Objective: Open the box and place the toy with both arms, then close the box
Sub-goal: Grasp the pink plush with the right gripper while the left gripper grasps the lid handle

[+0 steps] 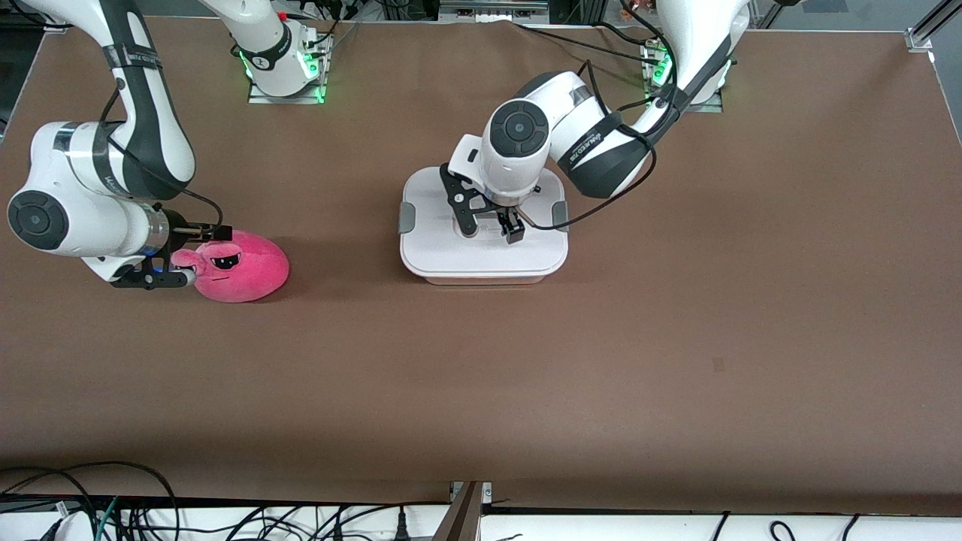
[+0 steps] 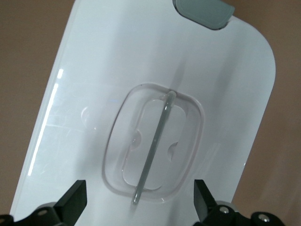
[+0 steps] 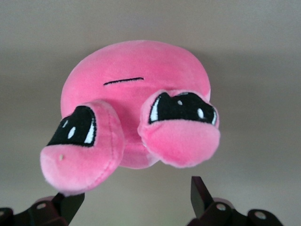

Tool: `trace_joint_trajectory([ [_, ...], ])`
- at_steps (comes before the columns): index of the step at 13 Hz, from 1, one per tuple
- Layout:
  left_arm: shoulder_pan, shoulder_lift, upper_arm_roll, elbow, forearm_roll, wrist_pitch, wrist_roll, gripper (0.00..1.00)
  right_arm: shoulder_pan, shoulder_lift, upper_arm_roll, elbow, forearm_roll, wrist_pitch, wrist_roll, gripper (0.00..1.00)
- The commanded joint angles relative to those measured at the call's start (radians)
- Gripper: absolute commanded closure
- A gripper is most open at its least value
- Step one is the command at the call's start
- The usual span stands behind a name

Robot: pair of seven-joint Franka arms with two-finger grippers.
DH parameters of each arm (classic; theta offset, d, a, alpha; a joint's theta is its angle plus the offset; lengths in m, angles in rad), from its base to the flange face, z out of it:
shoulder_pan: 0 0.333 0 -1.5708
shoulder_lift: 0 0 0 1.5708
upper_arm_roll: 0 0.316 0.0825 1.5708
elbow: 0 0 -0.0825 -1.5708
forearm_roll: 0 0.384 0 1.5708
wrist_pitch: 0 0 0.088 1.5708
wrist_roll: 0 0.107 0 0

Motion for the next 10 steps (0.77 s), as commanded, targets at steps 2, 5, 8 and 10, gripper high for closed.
trace_joint_trajectory([
  [2,-0.027,0.058,0.005,0.040,0.016,-0.006,0.118,0.00,-0.003,-0.023,0.000,-0.032,0.001,0.047,-0.038,0.00],
  [5,-0.037,0.065,0.005,0.042,0.015,-0.003,0.122,0.12,-0.003,-0.021,0.000,-0.057,0.001,0.099,-0.049,0.00],
  [8,-0.053,0.059,0.007,0.045,0.016,-0.001,0.116,0.49,-0.003,-0.021,0.000,-0.084,0.001,0.149,-0.069,0.00],
  [10,-0.053,0.059,0.005,0.045,0.016,-0.001,0.110,0.68,-0.003,-0.023,-0.001,-0.100,0.001,0.172,-0.090,0.00],
])
